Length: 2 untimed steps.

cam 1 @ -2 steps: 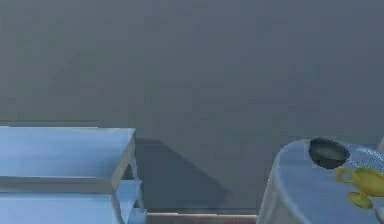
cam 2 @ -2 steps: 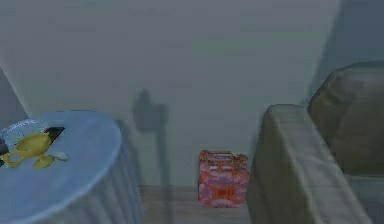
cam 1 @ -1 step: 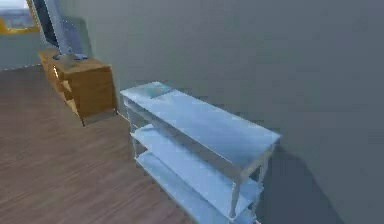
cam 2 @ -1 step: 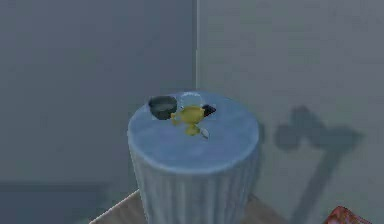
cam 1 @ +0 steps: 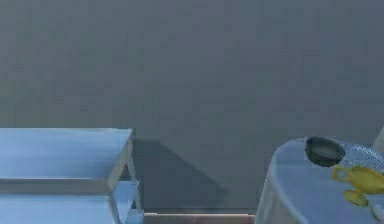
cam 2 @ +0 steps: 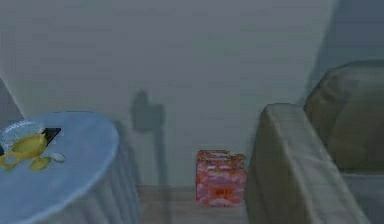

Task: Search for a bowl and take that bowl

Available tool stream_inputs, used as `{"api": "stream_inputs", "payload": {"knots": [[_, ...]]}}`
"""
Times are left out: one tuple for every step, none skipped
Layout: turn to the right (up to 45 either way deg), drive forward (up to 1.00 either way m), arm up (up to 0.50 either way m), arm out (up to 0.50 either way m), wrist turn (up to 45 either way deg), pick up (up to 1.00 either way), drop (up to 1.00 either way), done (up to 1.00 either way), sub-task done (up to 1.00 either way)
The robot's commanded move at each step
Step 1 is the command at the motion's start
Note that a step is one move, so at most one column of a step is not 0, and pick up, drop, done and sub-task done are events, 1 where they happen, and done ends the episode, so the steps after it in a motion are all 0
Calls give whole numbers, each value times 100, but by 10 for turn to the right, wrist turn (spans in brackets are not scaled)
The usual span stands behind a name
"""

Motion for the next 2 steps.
{"api": "stream_inputs", "payload": {"knots": [[150, 0, 0, 0, 0, 0, 0, 0, 0], [0, 45, 0, 0, 0, 0, 0, 0, 0]]}}
